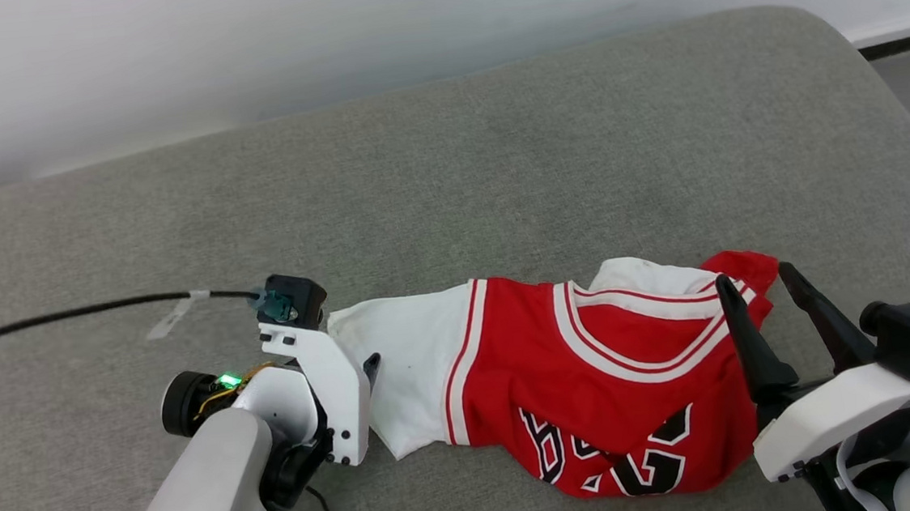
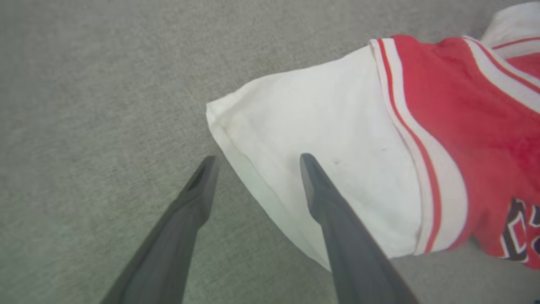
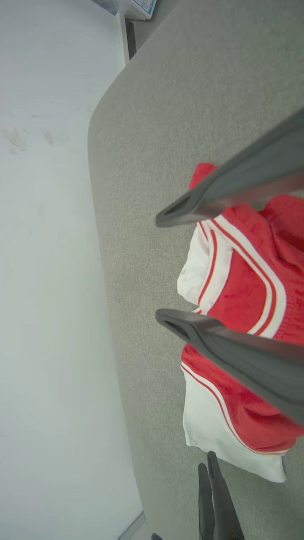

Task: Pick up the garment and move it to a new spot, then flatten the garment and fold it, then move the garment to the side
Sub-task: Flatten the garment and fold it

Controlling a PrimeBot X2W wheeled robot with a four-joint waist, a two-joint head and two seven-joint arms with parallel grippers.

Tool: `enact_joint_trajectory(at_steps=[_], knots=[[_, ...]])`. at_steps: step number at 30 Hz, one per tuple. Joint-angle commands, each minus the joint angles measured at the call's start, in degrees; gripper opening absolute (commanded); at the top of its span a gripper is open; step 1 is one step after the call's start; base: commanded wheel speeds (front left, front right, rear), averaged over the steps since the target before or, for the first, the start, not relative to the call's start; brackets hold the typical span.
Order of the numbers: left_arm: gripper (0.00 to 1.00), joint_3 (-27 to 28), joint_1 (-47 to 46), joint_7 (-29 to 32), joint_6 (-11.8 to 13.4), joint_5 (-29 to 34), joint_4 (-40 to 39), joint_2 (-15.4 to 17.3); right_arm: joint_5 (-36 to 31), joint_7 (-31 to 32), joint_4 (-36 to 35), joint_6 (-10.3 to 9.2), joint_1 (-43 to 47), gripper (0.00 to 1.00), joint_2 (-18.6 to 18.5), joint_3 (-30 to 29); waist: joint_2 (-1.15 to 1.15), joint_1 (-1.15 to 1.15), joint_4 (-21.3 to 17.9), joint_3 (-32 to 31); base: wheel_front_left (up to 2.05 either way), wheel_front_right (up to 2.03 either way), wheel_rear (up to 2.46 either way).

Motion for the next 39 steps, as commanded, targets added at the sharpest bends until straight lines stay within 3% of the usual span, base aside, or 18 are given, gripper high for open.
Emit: enact_joint_trajectory(at_steps=[1,8,9,11,20,29,33,39], knots=[[1.00,-0.6,-1.2,2.7,-0.2,-0.1,1.6,0.9,0.9,-0.7,0.6,-0.02,-0.9,1.00,0.1,0.1,0.00,0.00,-1.8,1.9,0.00,0.00,0.00],[1.00,-2.7,-1.0,12.7,-1.5,-2.3,4.8,1.3,2.3,-2.3,2.6,-0.01,-1.6,1.00,0.2,0.5,0.00,0.00,-2.8,3.5,0.00,0.00,0.00],[0.80,-3.1,-0.8,13.4,-1.8,-2.4,4.7,1.3,2.3,-2.5,2.7,-0.02,-1.7,1.00,0.2,0.4,0.00,0.00,-2.9,3.6,0.00,0.00,0.00],[0.00,-3.3,-0.8,13.0,-1.9,-2.2,4.0,1.5,2.7,-2.8,3.1,-0.02,-1.9,1.00,0.2,0.3,0.00,0.00,-2.8,3.7,0.00,0.00,0.00],[0.00,-0.1,0.4,5.1,-0.3,-1.6,-2.6,3.8,3.2,-2.6,4.3,-0.02,-1.1,1.00,0.2,-1.5,0.00,0.00,-0.3,1.7,0.00,0.00,0.00],[0.00,7.4,12.1,0.9,7.2,-3.4,-13.3,9.5,3.0,-1.1,3.1,-0.02,0.8,1.00,0.2,-4.1,0.00,0.00,4.0,-0.6,0.00,0.00,0.00],[0.00,10.5,18.2,0.2,10.4,-5.3,-15.2,10.2,3.1,-0.5,2.7,-0.02,1.0,1.00,0.2,-4.3,0.00,0.00,4.8,-0.9,0.00,0.00,0.00],[0.00,13.3,25.7,-1.3,13.1,-8.0,-15.3,9.2,3.2,0.2,2.1,-0.02,1.7,1.00,0.2,-4.7,0.00,0.00,5.2,-1.6,0.00,0.00,0.00]])
